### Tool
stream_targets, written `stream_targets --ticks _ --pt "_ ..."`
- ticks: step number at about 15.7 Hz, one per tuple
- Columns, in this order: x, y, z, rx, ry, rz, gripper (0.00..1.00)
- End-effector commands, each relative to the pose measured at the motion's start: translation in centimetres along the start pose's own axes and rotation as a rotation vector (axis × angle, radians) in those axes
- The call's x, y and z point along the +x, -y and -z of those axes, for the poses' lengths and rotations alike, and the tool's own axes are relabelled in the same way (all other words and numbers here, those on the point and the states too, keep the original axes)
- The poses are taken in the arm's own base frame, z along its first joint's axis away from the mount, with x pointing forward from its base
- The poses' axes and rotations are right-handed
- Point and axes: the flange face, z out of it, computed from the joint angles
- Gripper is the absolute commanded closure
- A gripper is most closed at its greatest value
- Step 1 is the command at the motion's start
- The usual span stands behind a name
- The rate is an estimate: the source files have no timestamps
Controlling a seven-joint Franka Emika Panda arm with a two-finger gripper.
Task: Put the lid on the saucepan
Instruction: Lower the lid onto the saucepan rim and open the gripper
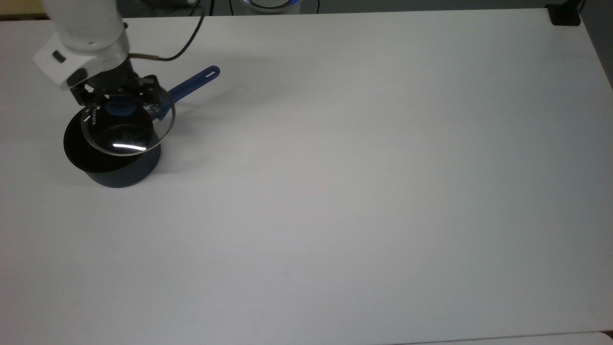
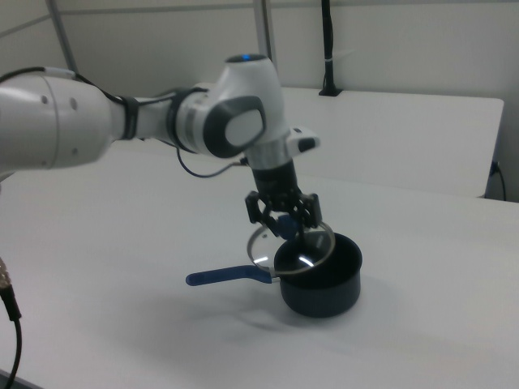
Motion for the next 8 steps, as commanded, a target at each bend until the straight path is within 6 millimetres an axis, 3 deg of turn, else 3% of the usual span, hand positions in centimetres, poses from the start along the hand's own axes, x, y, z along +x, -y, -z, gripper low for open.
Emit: stream_targets --ticks 1,4,8 --pt "1.8 -2.0 -1.4 -0.011 -0.035 0.002 0.49" --pt "2.7 -2.9 -0.3 -0.005 -0.068 -0.021 0.49" --pt "2.9 -2.9 -1.7 0.004 -0.053 -0.019 0.49"
